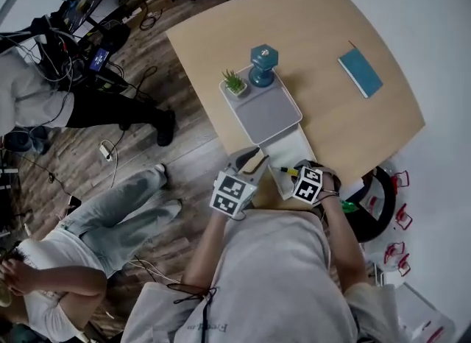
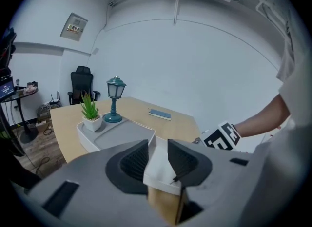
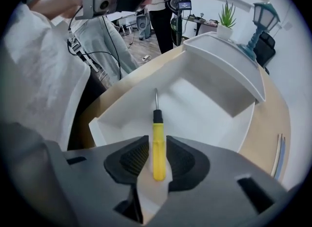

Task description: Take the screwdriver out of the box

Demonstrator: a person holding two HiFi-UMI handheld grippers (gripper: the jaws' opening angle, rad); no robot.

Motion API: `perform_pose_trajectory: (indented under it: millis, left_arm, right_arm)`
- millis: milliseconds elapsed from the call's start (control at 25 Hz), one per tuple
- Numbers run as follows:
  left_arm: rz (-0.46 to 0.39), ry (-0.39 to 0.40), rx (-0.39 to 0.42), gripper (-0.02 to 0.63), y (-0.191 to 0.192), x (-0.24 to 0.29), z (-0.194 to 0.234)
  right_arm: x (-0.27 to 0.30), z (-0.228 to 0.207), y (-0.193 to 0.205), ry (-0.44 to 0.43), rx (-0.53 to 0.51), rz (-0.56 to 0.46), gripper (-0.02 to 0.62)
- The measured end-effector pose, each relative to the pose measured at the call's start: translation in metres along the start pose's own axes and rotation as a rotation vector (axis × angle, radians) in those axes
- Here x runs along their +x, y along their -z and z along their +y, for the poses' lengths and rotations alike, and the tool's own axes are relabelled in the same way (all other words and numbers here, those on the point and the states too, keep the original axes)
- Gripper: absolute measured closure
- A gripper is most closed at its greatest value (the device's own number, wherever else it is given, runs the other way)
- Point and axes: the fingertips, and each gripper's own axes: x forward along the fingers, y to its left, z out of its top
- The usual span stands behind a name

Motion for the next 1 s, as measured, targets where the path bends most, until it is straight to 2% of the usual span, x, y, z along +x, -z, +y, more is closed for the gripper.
perform_pose_trajectory:
  millis: [160,240,360,480,640,1000]
  left_arm:
    - [0.025,-0.037,-0.011,0.489,0.010,-0.008,-0.015]
    - [0.024,-0.088,-0.013,0.489,0.007,-0.015,-0.013]
    - [-0.020,-0.195,-0.052,0.489,0.000,-0.043,-0.008]
    - [-0.068,-0.245,-0.095,0.489,-0.004,-0.067,-0.014]
    - [-0.082,-0.344,-0.120,0.489,0.000,-0.090,-0.016]
    - [-0.096,-0.474,-0.165,0.492,0.026,-0.113,-0.042]
  right_arm:
    - [0.004,0.012,0.009,-0.010,-0.005,0.005,0.482]
    - [0.008,0.007,0.009,-0.011,-0.028,0.019,0.482]
    - [0.018,0.000,0.005,-0.013,-0.050,0.048,0.506]
    - [0.014,0.008,0.013,-0.025,-0.026,0.069,0.507]
    - [0.007,0.006,0.007,-0.018,-0.079,0.067,0.508]
    - [0.013,0.006,0.007,0.005,-0.120,0.046,0.508]
